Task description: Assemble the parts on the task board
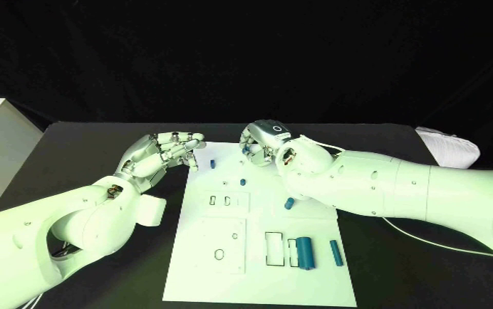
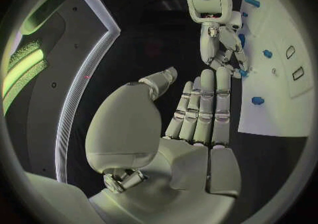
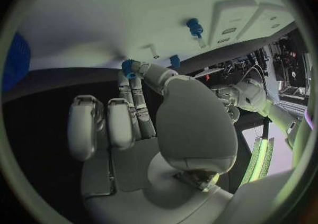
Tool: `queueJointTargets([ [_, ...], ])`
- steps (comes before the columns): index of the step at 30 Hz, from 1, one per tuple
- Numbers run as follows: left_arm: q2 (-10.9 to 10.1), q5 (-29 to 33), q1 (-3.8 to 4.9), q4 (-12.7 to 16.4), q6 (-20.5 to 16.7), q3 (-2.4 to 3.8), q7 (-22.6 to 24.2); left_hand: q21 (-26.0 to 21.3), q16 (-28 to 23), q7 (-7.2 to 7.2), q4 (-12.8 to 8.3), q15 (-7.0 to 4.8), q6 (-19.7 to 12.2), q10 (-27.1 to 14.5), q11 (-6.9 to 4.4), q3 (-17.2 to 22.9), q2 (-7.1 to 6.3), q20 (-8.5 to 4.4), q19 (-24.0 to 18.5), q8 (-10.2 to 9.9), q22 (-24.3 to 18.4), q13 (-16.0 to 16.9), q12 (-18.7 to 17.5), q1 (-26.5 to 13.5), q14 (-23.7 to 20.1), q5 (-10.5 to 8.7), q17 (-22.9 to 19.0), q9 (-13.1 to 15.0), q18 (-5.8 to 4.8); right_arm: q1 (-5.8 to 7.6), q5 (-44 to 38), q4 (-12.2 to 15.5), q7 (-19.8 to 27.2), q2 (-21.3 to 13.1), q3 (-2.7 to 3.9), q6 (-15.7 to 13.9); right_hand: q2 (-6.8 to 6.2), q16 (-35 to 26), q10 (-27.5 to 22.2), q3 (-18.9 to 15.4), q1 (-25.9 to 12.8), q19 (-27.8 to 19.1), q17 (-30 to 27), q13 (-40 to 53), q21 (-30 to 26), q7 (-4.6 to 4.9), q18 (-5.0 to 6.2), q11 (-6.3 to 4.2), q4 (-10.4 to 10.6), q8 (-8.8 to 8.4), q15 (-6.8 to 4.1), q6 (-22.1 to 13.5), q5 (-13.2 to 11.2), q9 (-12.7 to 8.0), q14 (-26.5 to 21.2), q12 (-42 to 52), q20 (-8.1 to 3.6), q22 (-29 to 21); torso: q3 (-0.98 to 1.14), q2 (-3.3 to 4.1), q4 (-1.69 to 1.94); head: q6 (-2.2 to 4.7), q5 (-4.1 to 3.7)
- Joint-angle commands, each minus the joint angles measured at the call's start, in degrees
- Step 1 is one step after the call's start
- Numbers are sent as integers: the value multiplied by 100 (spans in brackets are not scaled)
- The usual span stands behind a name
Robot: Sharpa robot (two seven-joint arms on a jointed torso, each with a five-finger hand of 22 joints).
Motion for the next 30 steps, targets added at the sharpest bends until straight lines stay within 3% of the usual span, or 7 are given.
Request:
queueJointTargets([
  [1,10,-7,12,18,100,6,25,27,22,-15,-32,-1,-43,-41,6,11,21,-9,-44,23,5,5,6,-41,-23,0,5,7,80,-21,5,-11,50,6,-9,221,179,12,263,37,128,21,-9,89,9,4,-106,-212,-7,32,-22,-31,24,16,157,24,17,-7,1,13,2,-8,8],
  [7,8,-7,13,18,100,8,25,27,22,-15,-32,-1,-43,-41,6,11,21,-9,-44,23,5,5,6,-41,-23,0,5,7,80,-27,16,-49,43,14,-9,205,147,-30,192,28,76,-54,-112,75,-93,29,-76,-185,-4,14,-1,-105,13,50,126,-21,30,-152,-1,22,-3,0,5],
  [11,5,-7,14,18,97,9,22,61,42,-14,-37,-2,-46,-47,6,12,20,-9,-46,26,23,5,8,-42,-21,0,6,8,81,-28,95,-91,139,25,-10,127,-148,-316,-418,-79,-188,-487,-679,-68,-744,209,94,1,93,-243,156,-633,-58,26,-47,-48,159,-1018,-2,25,-3,5,10],
  [13,3,-7,15,17,96,9,21,61,42,-14,-37,-2,-46,-47,6,12,20,-9,-46,26,23,5,8,-42,-21,0,6,8,81,-27,124,-106,182,28,-11,97,-293,-531,-812,-241,-255,-825,-1057,-103,-1314,211,240,51,140,-417,201,-924,-135,-8,-156,-27,221,-1724,-4,26,0,5,12],
  [20,-11,-7,16,9,95,9,21,61,42,-14,-37,-2,-46,-47,6,12,20,-9,-46,26,23,5,8,-42,-21,0,6,8,81,-26,156,-38,225,-48,-12,-100,-132,-1008,-1472,-1345,141,-1128,-1821,-85,-2300,210,400,76,258,-623,207,-1198,-121,1,-308,133,232,-2741,-3,27,-5,15,12],
  [25,-24,-7,16,-4,97,9,22,61,42,-14,-37,-2,-46,-47,6,12,20,-9,-46,26,23,5,8,-42,-21,0,6,8,81,-18,144,237,178,-312,-9,-262,-83,-1004,-1520,-1584,265,-1079,-1815,-77,-2346,190,397,66,319,-642,199,-1182,-70,4,-284,235,227,-2748,2,29,-15,40,-1],
  [30,-38,-3,16,-30,97,10,26,61,42,-14,-37,-2,-46,-47,6,12,20,-9,-46,26,23,5,8,-42,-21,0,6,8,81,34,219,710,151,-807,46,-380,-63,-911,-1410,-1663,315,-964,-1662,-64,-2242,182,367,40,386,-628,181,-1099,-12,13,-220,378,210,-2589,22,2,-69,63,0],
])
